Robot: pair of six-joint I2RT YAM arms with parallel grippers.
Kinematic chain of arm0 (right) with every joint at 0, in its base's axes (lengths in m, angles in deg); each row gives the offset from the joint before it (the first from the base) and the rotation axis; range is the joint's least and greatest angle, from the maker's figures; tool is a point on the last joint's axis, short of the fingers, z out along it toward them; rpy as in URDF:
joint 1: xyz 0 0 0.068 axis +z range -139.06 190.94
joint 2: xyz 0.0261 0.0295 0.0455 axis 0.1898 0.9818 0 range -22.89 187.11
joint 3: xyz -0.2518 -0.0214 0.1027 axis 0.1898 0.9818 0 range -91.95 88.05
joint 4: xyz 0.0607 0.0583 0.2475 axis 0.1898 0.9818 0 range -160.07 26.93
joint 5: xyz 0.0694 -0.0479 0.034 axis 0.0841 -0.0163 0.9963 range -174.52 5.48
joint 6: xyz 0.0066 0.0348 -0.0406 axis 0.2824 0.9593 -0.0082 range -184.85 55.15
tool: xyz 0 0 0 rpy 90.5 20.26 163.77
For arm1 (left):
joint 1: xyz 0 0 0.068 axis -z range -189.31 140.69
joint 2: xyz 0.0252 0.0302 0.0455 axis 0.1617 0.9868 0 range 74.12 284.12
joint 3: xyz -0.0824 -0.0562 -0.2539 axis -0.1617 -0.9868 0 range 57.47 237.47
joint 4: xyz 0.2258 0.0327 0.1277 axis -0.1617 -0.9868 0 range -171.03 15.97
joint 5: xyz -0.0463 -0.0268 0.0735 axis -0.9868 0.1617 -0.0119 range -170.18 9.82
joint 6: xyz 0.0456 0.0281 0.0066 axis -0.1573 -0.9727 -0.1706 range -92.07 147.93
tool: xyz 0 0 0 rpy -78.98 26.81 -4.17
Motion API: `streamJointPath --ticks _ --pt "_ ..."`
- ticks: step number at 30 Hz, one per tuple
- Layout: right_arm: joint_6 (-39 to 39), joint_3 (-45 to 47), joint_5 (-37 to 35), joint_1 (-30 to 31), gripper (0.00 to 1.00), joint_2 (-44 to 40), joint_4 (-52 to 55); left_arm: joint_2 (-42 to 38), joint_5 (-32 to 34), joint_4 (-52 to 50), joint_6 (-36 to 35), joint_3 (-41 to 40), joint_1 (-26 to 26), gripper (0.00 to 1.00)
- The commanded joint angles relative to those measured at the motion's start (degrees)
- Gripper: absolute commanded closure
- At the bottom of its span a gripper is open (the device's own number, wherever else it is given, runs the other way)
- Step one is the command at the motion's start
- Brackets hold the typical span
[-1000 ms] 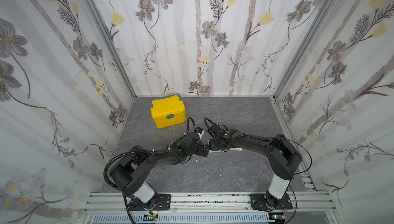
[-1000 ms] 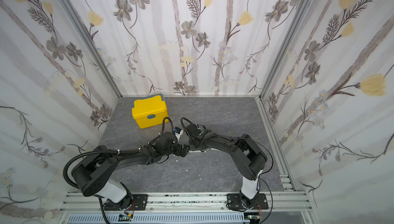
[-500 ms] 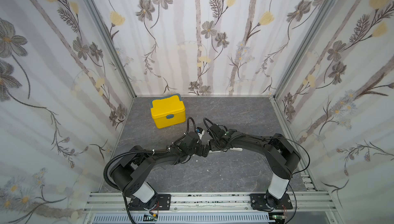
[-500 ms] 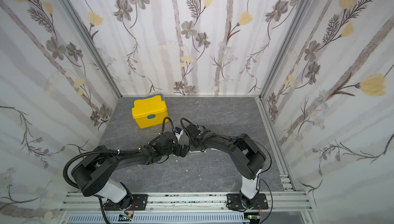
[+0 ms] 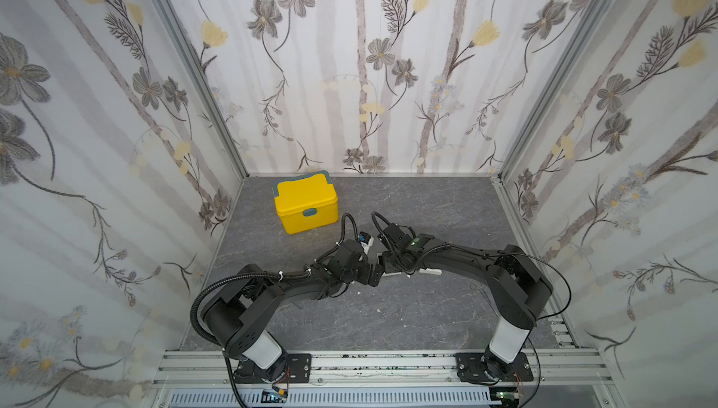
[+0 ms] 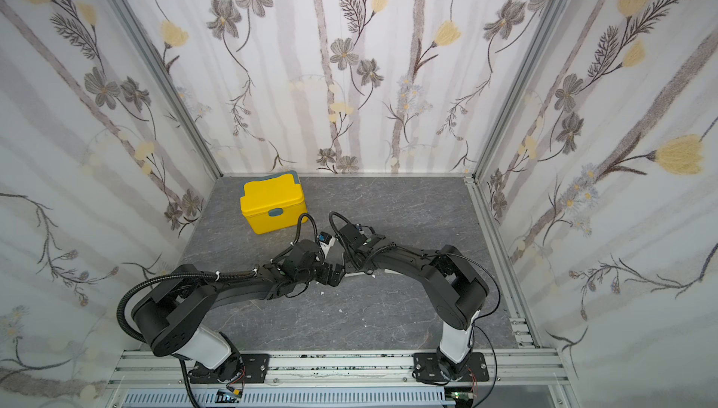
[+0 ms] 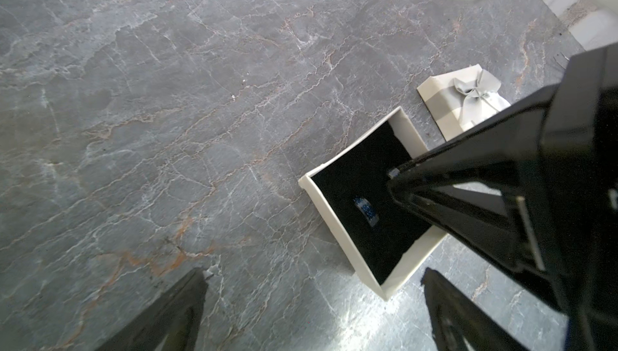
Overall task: Take the rings out of the lift-off lid box
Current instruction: Take out the ring from the jewelry box.
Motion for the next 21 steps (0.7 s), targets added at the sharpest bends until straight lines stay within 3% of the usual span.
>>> streamJointPath --ticks 1,21 --pt "0.03 -0.02 -0.02 0.08 1.00 -0.85 -0.63 0.27 -0.34 0.78 0.00 0.59 0.03 0.00" --pt "1.09 4.89 8.05 -1.39 1.00 -4.30 -7.24 1.34 -1.34 0.51 -0.13 0.97 0.18 0.00"
